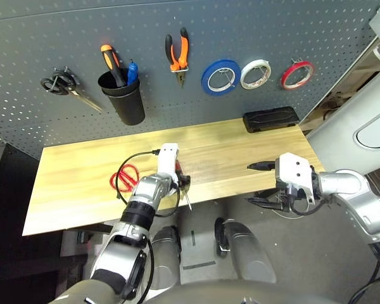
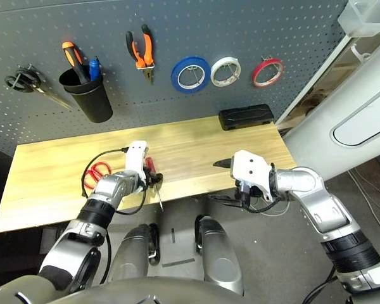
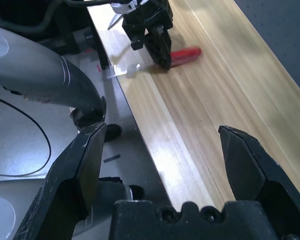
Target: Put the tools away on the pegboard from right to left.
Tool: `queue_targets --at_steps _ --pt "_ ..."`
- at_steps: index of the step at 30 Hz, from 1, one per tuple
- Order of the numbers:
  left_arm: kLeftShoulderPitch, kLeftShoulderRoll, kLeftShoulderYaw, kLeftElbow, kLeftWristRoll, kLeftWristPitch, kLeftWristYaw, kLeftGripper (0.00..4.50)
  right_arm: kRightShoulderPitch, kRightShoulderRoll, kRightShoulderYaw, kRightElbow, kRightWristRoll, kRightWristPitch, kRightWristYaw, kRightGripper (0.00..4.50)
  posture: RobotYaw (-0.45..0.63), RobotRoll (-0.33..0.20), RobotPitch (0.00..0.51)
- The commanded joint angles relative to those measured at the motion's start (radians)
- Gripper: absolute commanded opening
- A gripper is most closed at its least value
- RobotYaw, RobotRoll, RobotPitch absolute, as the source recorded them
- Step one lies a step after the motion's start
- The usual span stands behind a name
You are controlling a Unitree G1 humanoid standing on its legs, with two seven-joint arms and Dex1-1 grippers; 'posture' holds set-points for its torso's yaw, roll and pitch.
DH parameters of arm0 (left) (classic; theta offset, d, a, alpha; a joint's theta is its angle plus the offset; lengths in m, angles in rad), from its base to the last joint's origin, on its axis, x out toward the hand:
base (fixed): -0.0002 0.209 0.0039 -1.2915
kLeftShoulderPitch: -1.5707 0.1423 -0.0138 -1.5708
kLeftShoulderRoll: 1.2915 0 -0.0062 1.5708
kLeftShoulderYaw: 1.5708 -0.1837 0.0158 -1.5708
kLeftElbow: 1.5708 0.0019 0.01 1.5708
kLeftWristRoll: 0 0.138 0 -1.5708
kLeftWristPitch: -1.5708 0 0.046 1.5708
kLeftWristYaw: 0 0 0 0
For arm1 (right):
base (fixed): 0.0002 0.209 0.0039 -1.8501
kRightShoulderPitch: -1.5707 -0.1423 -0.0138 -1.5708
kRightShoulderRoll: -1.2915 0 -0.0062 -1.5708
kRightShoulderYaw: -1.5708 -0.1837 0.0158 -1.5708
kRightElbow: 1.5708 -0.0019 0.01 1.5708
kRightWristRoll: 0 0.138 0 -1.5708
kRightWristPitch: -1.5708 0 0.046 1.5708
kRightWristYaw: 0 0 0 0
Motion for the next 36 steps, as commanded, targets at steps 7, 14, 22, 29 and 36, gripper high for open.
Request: queue_targets --at_steps 7,14,22,29,36 --pt "0.11 0.08 0.013 -0.397 -0.026 0.112 -0.065 0.7 -0.028 0.016 -0.019 0.056 0.023 -0.039 0.013 4.5 -0.11 0.0 0.189" --pt "0.226 0.176 0.086 -0.806 -0.063 0.045 -0.114 0.7 -0.1 0.076 -0.104 0.088 0.19 0.028 0.038 4.5 -0.03 0.0 0.152" --pt "0.298 0.285 0.21 -1.078 -0.14 0.037 -0.171 0.7 -0.223 0.068 -0.186 0.084 0.346 0.163 0.085 4.5 0.0 0.0 0.123" --pt "0.245 0.335 0.343 -1.176 -0.257 0.056 -0.191 0.7 -0.298 0.051 -0.23 0.136 0.42 0.224 0.15 4.5 0.04 0.0 0.106" --pt "0.137 0.364 0.473 -1.214 -0.355 0.019 -0.177 0.7 -0.378 0.06 -0.244 0.184 0.453 0.235 0.2 4.5 0.06 0.0 0.092"
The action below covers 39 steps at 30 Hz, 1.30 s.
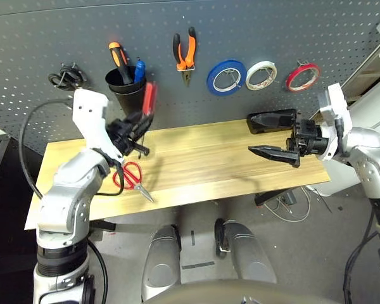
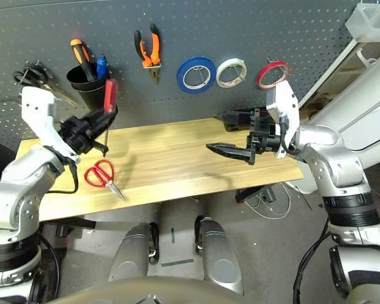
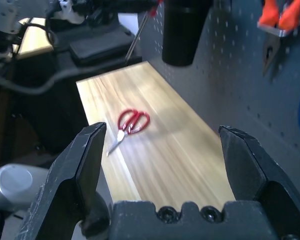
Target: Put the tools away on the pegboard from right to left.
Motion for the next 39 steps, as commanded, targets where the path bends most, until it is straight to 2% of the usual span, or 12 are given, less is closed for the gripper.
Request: queue_targets --at_steps 1,5,8,10,13,20,29,34,39 --pt "-0.022 0.046 0.036 -0.048 -0.054 0.003 -0.014 0.7 -0.027 -0.005 -0.017 0.014 0.011 -0.002 0.029 4.5 0.06 0.0 0.091" --pt "-0.121 0.113 0.13 -0.008 -0.145 0.057 0.003 0.7 -0.119 0.004 -0.03 0.031 0.029 0.012 0.033 4.5 0.07 0.0 0.092" --pt "-0.204 0.121 0.141 0.058 -0.161 0.044 0.031 0.7 -0.157 0.008 -0.025 0.052 0.021 0.006 0.039 4.5 0.07 0.0 0.092" --pt "-0.27 0.078 0.153 0.107 -0.172 0.031 0.089 0.7 -0.171 0.01 -0.022 0.063 0.02 0.008 0.047 4.5 0.06 0.0 0.094" --pt "-0.31 0.043 0.15 0.138 -0.165 0.007 0.14 0.7 -0.177 0.012 -0.023 0.068 0.019 0.008 0.052 4.5 0.05 0.0 0.096" --pt "-0.416 -0.062 0.113 0.321 -0.109 -0.158 0.232 0.7 -0.155 0.029 -0.022 0.04 0.023 0.015 0.035 4.5 0.02 0.0 0.102" --pt "-0.406 -0.134 0.003 0.492 0.038 -0.408 0.249 0.7 -0.14 0.062 -0.028 -0.01 0.04 0.039 -0.014 4.5 -0.02 0.0 0.115" --pt "-0.375 -0.128 -0.056 0.57 0.125 -0.515 0.234 0.7 -0.148 0.072 -0.039 -0.013 0.045 0.041 -0.041 4.5 -0.02 0.0 0.13" --pt "-0.359 -0.151 -0.072 0.619 0.143 -0.563 0.234 0.7 -0.145 0.074 -0.042 -0.015 0.054 0.048 -0.053 4.5 -0.03 0.0 0.136"
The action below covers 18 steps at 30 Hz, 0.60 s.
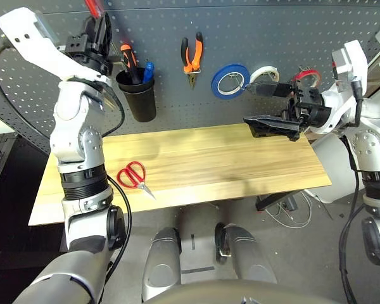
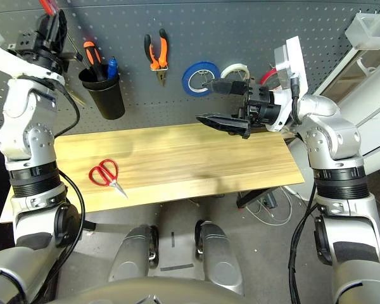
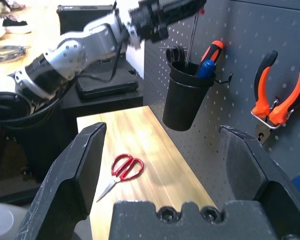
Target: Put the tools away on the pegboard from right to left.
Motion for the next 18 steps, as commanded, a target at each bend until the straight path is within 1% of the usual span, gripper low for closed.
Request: queue_targets --at_steps 1,2,4,10,11,13,18 --pt "0.015 -0.011 -0.02 0.011 0.012 -0.028 -0.007 1.05 0.01 -0.002 -0.026 -0.016 0.015 0.007 -0.006 4.5 -0.02 0.0 0.136" --pt "0.013 -0.011 -0.014 0.003 0.002 -0.021 -0.006 1.45 0.013 -0.004 -0.025 -0.018 0.015 0.008 -0.006 4.5 -0.02 0.0 0.137" --pt "0.009 0.003 0.001 -0.023 -0.02 0.0 -0.013 2.12 0.022 -0.007 -0.026 -0.015 0.013 0.008 -0.006 4.5 -0.02 0.0 0.139" --pt "0.013 0.121 0.04 -0.151 -0.111 0.136 -0.082 4.33 0.057 -0.012 -0.012 0.015 -0.017 -0.015 0.008 4.5 0.02 0.0 0.143" --pt "0.016 0.149 0.045 -0.181 -0.132 0.172 -0.098 4.47 0.061 -0.011 -0.005 0.022 -0.026 -0.023 0.014 4.5 0.04 0.0 0.144" --pt "0.023 0.194 0.06 -0.235 -0.177 0.24 -0.117 4.47 0.063 -0.007 0.006 0.035 -0.039 -0.034 0.023 4.5 0.06 0.0 0.145" --pt "0.066 0.323 0.125 -0.405 -0.347 0.48 -0.153 4.47 0.061 0.023 0.053 0.078 -0.082 -0.068 0.056 4.5 0.12 0.0 0.143"
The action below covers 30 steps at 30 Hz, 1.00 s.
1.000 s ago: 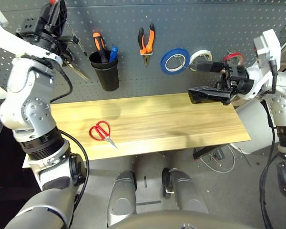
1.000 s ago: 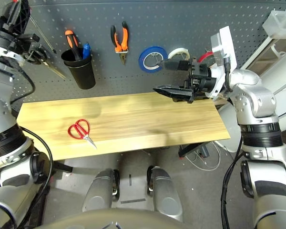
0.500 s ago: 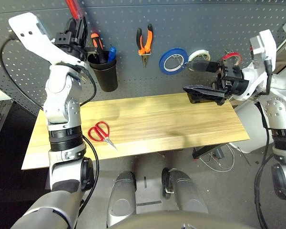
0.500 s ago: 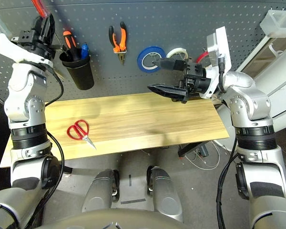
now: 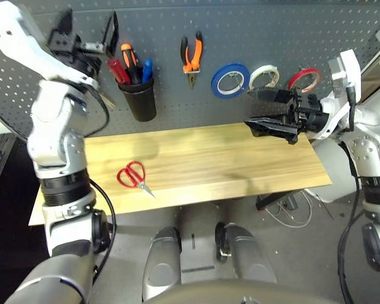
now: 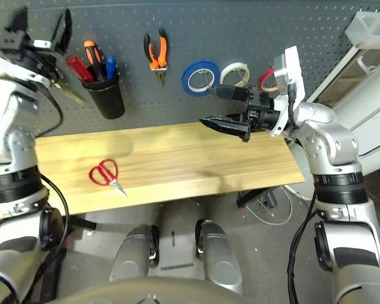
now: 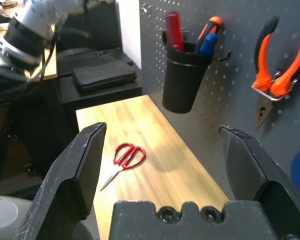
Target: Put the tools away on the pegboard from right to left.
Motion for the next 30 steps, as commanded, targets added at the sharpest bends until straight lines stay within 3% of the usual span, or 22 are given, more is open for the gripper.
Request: queue_targets --at_steps 1,8,11,14,18,22,30 --pt "0.022 0.063 0.037 -0.12 -0.135 0.174 -0.015 4.47 0.011 0.016 0.048 0.031 -0.039 -0.031 0.034 4.5 0.13 0.0 0.143" --pt "0.058 0.15 0.095 -0.285 -0.46 0.461 0.024 4.47 0.004 0.057 0.117 0.108 -0.108 -0.105 0.091 4.5 0.21 0.0 0.149" --pt "0.218 0.168 0.16 -0.334 -0.652 0.56 0.054 4.47 -0.001 0.072 0.146 0.146 -0.148 -0.155 0.111 4.5 0.22 0.0 0.151" --pt "0.438 0.166 0.198 -0.374 -0.729 0.582 0.069 4.47 0.023 0.084 0.187 0.172 -0.208 -0.228 0.128 4.5 0.21 0.0 0.158" --pt "0.617 0.126 0.169 -0.379 -0.664 0.522 0.086 4.47 0.062 0.109 0.218 0.171 -0.256 -0.302 0.12 4.5 0.18 0.0 0.174" --pt "0.747 0.087 0.004 -0.293 -0.415 0.429 0.103 4.47 0.121 0.148 0.248 0.122 -0.297 -0.354 0.07 4.5 0.13 0.0 0.202" --pt "0.692 -0.011 -0.155 -0.022 -0.126 0.327 0.174 4.47 0.211 0.218 0.307 0.032 -0.394 -0.423 -0.073 4.5 0.08 0.0 0.261"
